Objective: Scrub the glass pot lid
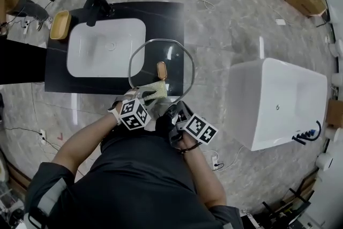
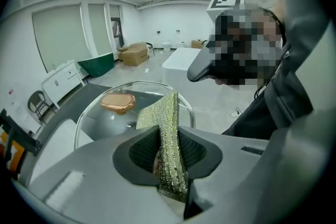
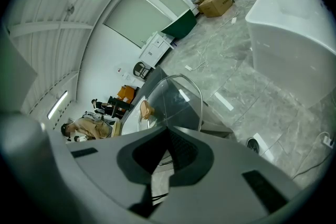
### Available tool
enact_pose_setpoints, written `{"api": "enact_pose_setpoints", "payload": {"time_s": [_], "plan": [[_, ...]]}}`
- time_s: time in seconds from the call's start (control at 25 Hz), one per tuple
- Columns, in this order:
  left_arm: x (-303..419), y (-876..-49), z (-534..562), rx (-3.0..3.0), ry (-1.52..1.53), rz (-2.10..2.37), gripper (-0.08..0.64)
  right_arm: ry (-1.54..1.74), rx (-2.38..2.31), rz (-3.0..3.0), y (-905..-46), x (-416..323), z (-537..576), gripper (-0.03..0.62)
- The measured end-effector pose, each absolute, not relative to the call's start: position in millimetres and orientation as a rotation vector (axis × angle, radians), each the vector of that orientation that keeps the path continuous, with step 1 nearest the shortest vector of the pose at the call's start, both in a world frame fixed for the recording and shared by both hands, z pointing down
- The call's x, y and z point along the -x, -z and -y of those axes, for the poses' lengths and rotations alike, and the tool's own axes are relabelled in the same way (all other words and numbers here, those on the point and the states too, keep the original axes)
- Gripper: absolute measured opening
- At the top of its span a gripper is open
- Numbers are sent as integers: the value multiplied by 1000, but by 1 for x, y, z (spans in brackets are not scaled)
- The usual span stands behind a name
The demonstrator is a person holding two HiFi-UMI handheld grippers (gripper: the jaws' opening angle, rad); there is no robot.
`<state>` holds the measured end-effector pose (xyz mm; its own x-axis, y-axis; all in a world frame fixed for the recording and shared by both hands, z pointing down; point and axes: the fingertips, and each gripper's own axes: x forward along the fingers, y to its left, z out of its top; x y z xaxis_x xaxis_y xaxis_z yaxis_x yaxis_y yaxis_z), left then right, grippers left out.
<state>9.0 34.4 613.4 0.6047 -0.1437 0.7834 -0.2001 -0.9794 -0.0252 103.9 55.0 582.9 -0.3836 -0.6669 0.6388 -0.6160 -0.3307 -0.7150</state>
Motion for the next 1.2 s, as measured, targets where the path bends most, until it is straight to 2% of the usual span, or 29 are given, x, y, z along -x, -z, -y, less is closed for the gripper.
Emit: {"api": "enact_pose_setpoints", "payload": {"time_s": [0.24, 0.48, 0.92, 1.2], "plan": [[-42, -613, -65, -2698, -1273, 129, 75, 1814, 1749, -1804, -579, -106, -53, 8], [-45, -589, -62, -2491, -1021, 105, 75, 1698, 1826, -1800, -559, -132, -43, 8], [23, -444, 19, -2482, -408, 511, 75, 1483, 1741, -1929, -474, -124, 15, 8], [62, -333, 38, -2560, -83, 726, 75, 1029, 1793, -2277, -373, -88, 57, 8]]}}
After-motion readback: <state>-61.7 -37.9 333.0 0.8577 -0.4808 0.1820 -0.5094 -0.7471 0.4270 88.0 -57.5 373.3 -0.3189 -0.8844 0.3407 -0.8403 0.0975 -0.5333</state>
